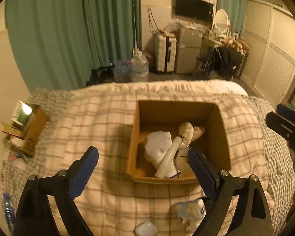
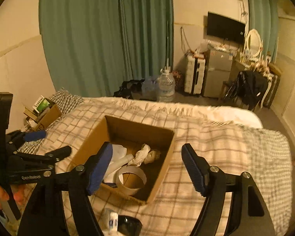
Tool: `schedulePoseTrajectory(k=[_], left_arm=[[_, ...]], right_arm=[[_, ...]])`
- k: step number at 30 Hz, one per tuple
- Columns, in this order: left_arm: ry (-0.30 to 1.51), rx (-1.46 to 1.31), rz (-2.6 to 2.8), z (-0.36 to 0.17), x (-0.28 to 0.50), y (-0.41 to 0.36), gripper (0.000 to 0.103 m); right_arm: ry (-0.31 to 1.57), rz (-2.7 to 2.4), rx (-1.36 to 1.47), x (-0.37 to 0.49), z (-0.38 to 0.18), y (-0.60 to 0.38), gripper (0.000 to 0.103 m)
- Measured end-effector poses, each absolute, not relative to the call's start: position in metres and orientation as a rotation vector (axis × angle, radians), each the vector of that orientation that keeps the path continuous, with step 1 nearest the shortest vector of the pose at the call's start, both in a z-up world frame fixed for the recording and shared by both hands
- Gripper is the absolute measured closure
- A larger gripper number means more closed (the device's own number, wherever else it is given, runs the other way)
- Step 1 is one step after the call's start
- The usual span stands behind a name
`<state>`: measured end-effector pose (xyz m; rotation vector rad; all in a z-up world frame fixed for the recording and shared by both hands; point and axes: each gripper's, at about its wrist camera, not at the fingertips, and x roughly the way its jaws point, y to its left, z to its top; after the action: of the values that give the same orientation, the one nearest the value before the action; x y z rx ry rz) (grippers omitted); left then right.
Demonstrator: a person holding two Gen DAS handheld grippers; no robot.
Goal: Organize objects
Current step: 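Withdraw both grippers and move them toward the bear figurine and earbud case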
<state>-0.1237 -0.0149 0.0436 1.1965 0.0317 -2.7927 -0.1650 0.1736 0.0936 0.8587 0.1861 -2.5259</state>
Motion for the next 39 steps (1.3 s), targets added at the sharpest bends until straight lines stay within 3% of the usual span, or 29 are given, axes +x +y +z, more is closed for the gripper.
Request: schedulePoseTrajectory(k=[5, 10, 17, 24, 33, 39], left_arm=[[0.009, 1.111, -2.805, 0.096, -0.071, -0.009, 0.001], [-0.042, 1.029, -2.830, 0.134, -0.025, 0.001, 0.000], [-0.016, 1.010, -2.803, 0.127, 0.022, 0.006, 0.000], [-0.006, 1.033, -2.712, 0.046, 0.048, 0.004, 0.000], [0.039, 1.241, -2.543, -0.080, 0.045, -0.013, 0.000], [0.098, 1.289, -2.457, -0.114, 0.037, -0.026, 0.000]], right_arm=[[0.254, -2.581, 0.804, -0.116, 0.142, 0.188, 0.011], [0.299, -2.615, 0.777, -0.069, 0.177, 0.198, 0.005], [0.319, -2.616, 0.805, -0.017, 0.172, 0.207, 0.000], [0.287, -2.589, 0.945, -0.007, 0.098, 0.201, 0.000], [0.326, -2.485, 1.218, -0.029, -0.045, 0.177, 0.001], [0.366, -2.364, 1.366, -0.046, -0.107, 0.150, 0.003]])
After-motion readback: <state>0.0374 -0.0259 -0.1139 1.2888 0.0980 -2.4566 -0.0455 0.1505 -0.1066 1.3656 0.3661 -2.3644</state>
